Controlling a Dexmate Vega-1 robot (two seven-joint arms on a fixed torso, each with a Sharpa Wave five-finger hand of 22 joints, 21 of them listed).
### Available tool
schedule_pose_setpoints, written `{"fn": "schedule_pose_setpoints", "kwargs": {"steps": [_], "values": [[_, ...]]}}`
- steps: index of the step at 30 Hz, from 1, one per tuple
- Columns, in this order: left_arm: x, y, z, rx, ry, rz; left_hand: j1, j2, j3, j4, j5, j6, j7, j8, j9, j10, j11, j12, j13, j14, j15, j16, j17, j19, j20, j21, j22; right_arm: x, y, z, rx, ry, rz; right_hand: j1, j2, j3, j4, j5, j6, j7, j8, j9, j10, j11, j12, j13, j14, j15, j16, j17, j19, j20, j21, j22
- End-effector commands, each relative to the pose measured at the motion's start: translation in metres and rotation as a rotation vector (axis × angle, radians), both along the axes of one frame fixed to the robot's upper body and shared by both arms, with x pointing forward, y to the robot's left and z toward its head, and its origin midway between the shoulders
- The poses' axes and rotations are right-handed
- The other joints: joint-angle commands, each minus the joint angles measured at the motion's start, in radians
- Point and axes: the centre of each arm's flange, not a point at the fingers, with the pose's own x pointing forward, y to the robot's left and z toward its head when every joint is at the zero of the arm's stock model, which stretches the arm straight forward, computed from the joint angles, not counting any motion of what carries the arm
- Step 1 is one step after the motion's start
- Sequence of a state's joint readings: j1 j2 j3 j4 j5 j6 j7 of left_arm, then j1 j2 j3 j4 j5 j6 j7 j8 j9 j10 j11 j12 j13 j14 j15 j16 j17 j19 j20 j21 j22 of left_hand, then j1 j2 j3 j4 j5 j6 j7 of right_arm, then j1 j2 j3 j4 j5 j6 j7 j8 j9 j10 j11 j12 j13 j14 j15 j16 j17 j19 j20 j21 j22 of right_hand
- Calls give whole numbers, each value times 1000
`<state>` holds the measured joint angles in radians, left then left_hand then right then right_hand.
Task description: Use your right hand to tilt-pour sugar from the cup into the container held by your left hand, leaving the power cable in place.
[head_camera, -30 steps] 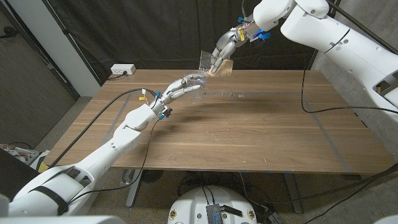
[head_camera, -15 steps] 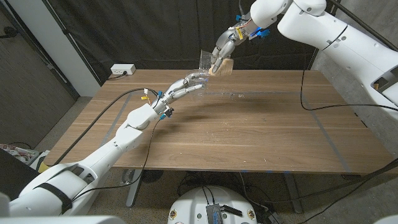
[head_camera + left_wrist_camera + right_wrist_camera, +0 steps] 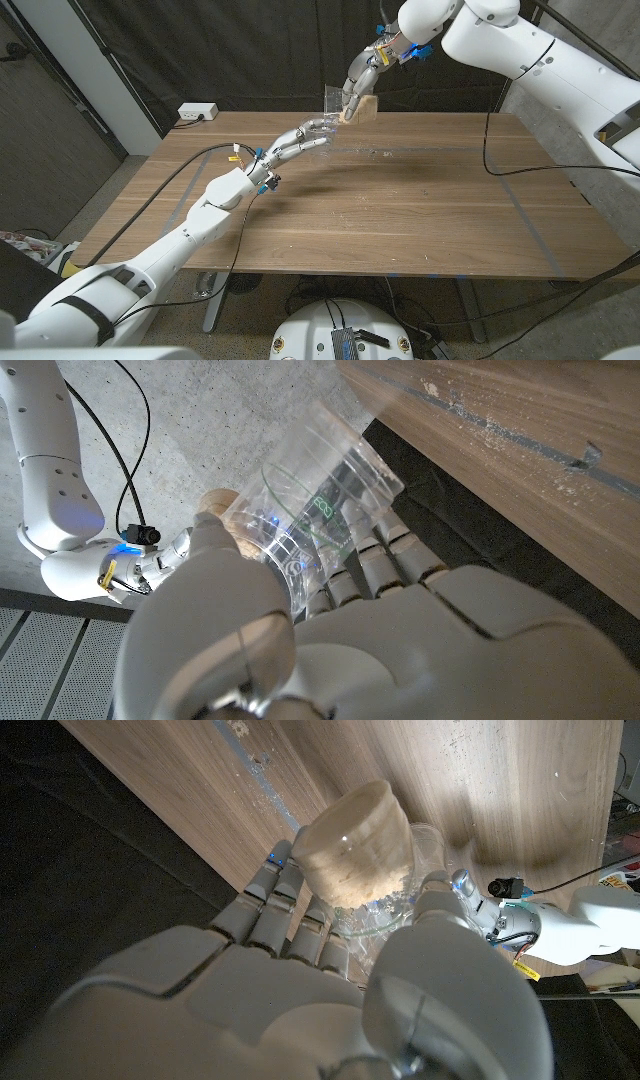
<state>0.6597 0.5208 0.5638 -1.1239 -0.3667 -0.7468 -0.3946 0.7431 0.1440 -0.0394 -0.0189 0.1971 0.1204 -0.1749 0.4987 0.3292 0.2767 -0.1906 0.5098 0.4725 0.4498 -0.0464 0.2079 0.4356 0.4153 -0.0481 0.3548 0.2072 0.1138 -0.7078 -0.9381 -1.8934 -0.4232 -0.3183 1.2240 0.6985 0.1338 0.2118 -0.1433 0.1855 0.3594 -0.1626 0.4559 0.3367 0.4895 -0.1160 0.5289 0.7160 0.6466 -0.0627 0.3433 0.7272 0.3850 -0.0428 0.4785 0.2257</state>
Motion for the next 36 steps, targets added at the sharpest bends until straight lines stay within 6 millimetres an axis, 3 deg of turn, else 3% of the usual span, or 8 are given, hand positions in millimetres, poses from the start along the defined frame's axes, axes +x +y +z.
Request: {"fn": "schedule_pose_setpoints", "kwargs": {"steps": [1,12,24,36], "values": [[2,-4,-5,14,17,-2,12,-1,-1,2,-2,12,6,4,0,16,0,-2,2,9,-107,7,-2,-2,4,0,1,-9,-1,1,-48,-19,-38,20,22,39,28,7,8,-4,-2,3,3,0,4,5,1,-172,-3,0,-3,-67,0,1],[5,-8,-5,13,16,-6,24,10,9,1,0,3,36,-3,0,36,4,0,3,24,-96,11,-6,-1,9,2,1,-15,8,5,-81,-23,-71,29,26,49,22,8,9,-8,-7,8,-6,-5,1,7,-5,-173,-5,4,-6,-67,0,2],[7,-9,-6,10,19,-19,29,10,14,4,-1,-9,41,-15,1,35,10,-4,4,25,-94,10,-11,-1,11,3,1,-18,17,4,-132,-28,-117,38,29,59,16,10,9,1,-13,14,-13,-2,-2,9,-10,-173,-7,8,-8,-68,1,2],[4,-11,-7,14,16,-30,56,11,31,0,1,73,54,10,2,81,5,6,8,58,-77,15,-19,2,19,8,2,-17,23,1,-166,-43,-164,61,29,74,3,12,34,-5,-5,28,-11,-10,-2,12,-13,-174,0,23,-11,-69,4,3]]}}
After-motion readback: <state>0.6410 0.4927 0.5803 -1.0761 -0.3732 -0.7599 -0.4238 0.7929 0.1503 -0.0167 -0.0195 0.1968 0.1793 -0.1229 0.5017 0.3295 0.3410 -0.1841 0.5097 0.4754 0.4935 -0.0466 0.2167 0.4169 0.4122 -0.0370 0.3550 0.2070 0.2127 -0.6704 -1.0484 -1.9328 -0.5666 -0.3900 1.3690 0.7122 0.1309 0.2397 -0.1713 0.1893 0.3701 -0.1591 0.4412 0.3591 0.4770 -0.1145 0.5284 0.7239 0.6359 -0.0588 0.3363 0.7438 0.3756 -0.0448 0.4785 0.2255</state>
